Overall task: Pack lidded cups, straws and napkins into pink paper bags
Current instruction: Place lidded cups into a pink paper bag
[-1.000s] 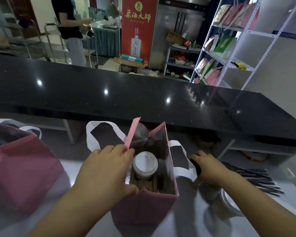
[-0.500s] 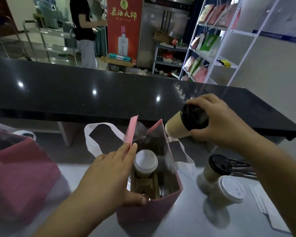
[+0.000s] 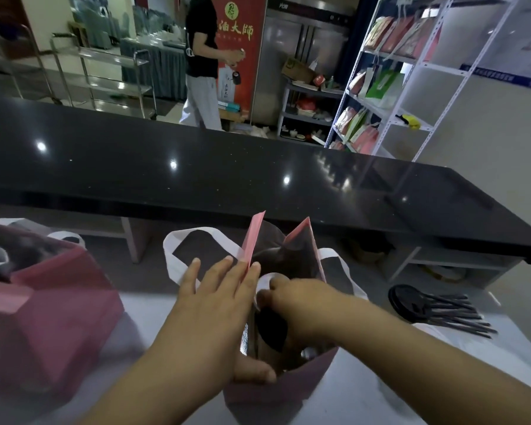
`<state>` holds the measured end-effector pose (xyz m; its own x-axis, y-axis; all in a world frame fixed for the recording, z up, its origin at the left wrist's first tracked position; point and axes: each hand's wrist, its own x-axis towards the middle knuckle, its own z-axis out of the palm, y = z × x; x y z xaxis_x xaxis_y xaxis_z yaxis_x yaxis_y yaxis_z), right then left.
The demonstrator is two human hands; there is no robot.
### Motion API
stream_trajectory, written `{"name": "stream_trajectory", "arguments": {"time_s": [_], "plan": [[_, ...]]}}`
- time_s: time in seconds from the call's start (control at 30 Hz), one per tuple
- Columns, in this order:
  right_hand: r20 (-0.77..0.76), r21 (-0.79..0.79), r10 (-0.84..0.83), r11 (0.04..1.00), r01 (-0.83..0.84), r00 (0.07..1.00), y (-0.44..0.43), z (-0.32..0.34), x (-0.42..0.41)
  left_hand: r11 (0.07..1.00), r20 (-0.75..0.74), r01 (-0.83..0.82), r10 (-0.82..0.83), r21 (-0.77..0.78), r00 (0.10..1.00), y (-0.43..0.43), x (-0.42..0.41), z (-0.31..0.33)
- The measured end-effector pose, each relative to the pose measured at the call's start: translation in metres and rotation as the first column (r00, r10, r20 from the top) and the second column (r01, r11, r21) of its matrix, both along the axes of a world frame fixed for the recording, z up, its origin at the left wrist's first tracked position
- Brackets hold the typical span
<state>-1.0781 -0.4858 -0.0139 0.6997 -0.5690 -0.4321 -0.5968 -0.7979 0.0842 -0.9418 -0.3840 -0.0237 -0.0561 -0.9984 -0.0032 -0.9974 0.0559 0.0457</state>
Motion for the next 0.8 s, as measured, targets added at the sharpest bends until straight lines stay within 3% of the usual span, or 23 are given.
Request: {"name": "stream_trajectory", "arguments": {"time_s": [0.17,0.3,0.8], "plan": [[-0.162,-0.001,-0.008,1.000,0.008,0.987,0.002,-0.024,0.009,1.000,-0.048,0.015,-0.016,-0.019,0.999,0.003,0.008,-0.005],[-0.131,-0.047,0.057,0.997,-0.063,0.990,0.006,-0.035,0.007,0.999,-0.106,0.025,-0.027,-0.024,0.994,0.005,0.013,-0.007],[-0.057,0.045,0.029,0.999,-0.027,0.998,0.007,-0.031,0.003,0.995,-0.135,0.091,-0.095,-0.037,0.986,-0.004,0.023,-0.006]]}}
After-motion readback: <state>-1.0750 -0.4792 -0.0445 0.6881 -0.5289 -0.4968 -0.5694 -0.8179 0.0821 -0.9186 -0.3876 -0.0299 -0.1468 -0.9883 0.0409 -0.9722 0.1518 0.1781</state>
